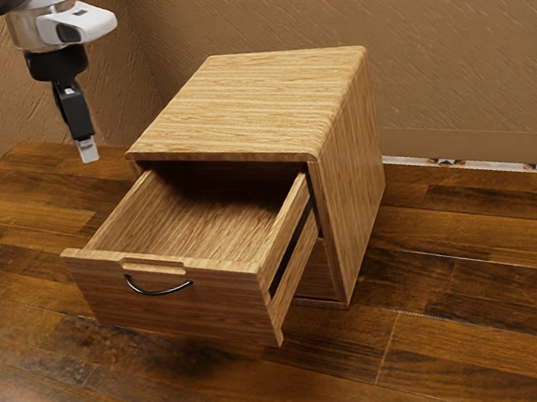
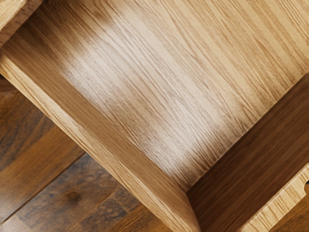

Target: Push the drawer handle with one arm to close the drawer

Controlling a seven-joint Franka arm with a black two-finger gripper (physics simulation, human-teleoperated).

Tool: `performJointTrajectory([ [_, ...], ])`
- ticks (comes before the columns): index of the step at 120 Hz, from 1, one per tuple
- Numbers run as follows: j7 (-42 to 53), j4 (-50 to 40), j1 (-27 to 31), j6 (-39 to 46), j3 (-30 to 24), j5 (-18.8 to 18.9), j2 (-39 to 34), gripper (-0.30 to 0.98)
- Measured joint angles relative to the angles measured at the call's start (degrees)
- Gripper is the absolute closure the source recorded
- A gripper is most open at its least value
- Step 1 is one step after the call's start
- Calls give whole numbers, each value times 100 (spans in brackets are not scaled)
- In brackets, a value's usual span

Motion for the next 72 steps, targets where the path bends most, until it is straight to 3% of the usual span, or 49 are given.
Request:
performJointTrajectory([
  [29,135,291,18,-19,-9,-42,-50,0],
  [41,-130,716,49,-480,-57,-33,-994,0],
  [60,-1153,-1485,199,-1198,-87,-34,-3207,0],
  [72,-1799,-2928,328,-1206,-219,-82,-3936,0],
])
